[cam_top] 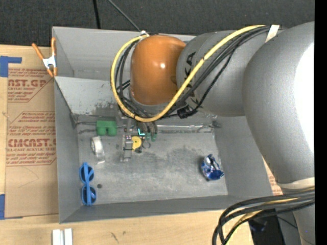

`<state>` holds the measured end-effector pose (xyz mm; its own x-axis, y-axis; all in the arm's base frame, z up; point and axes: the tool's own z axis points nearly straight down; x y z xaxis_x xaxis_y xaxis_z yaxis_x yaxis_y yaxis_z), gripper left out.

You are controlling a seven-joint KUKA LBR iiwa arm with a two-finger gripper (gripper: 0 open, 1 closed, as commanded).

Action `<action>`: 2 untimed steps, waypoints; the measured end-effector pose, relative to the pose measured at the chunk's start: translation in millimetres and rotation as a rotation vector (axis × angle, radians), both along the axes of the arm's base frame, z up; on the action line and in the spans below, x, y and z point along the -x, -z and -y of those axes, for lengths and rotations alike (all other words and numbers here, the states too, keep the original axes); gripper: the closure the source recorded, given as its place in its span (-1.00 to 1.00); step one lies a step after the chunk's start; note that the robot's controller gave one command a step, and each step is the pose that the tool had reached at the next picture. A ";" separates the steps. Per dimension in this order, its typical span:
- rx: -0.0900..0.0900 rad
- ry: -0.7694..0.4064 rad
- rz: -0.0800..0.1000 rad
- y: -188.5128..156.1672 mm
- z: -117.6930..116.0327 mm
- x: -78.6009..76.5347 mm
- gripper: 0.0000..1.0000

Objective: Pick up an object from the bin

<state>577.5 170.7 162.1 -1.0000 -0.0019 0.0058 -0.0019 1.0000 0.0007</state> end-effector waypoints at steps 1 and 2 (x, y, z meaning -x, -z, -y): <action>-0.002 -0.424 0.003 68.3 -27.9 -9.3 -1.00; -0.004 -0.949 0.007 92.8 -69.9 -0.9 -1.00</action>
Offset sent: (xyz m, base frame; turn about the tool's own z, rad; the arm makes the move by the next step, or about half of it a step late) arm 0.0109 0.0263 -0.0653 -0.4217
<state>578.4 240.6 69.4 -0.5809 -0.8140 -0.0021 -0.8140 0.5809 0.0006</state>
